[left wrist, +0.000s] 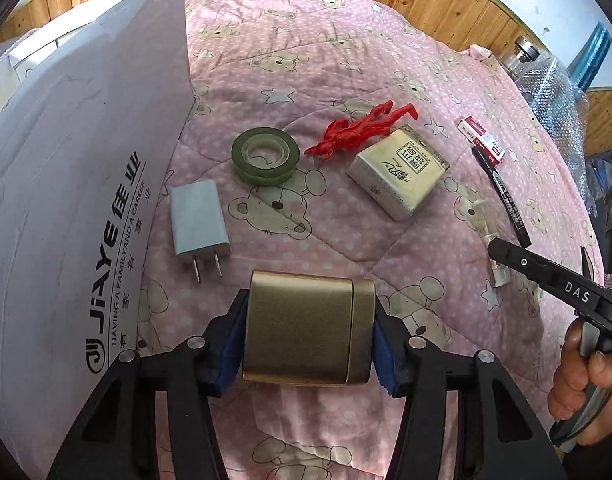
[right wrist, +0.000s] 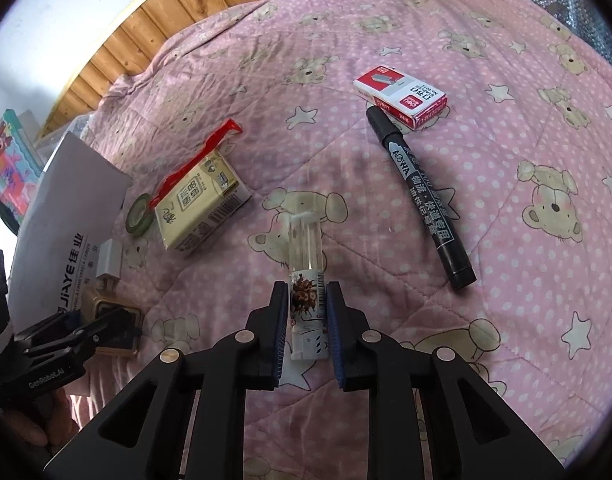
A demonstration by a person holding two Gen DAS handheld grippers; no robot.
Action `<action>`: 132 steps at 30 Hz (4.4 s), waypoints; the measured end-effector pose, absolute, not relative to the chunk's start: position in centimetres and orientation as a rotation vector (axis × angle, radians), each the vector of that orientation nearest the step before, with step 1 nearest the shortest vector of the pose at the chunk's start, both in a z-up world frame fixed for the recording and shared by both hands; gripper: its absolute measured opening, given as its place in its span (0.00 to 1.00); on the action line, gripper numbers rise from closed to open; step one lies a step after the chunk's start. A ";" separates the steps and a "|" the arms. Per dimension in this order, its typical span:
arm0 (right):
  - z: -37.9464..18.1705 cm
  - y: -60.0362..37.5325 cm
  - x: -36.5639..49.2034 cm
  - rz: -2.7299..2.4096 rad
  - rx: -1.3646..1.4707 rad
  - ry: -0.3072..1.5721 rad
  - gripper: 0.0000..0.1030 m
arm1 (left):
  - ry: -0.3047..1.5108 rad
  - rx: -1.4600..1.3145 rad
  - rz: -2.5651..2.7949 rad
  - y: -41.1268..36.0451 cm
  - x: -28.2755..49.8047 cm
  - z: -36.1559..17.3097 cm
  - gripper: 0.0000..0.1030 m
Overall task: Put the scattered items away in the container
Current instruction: 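Close the right gripper on the clear tube while the left grips the gold box, then lift and carry the tube in the right gripper and gold box in the left toward the white box, then open the right gripper to drop the tube while the left drops the gold box into the box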
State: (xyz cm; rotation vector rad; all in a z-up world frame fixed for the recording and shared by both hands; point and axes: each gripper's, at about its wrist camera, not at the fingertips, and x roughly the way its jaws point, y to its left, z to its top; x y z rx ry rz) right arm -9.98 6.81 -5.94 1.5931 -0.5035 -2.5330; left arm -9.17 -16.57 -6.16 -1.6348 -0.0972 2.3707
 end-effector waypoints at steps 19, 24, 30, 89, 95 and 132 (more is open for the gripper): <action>-3.0 3.4 -6.8 -2.571 1.541 -0.367 0.19 | -0.130 -1.502 2.384 -16.4 -7.2 -3.3 0.50; -1.9 1.8 -5.5 -2.562 1.523 -0.345 0.19 | -0.141 -1.487 2.392 -16.4 -6.6 -1.5 0.50; -0.9 0.5 -4.5 -2.567 1.504 -0.334 0.19 | -0.158 -1.449 2.391 -17.0 -5.7 -0.2 0.50; 12.5 -5.8 4.7 -2.681 1.199 -0.341 0.19 | -0.251 -1.056 2.474 -21.3 2.2 11.9 0.50; 12.4 -6.9 4.9 -2.652 1.196 -0.333 0.19 | -0.265 -1.041 2.502 -22.4 3.0 12.4 0.50; 13.8 -23.9 -5.7 -2.300 1.163 -0.142 0.19 | -0.612 -1.259 2.718 -40.8 -2.6 8.0 0.50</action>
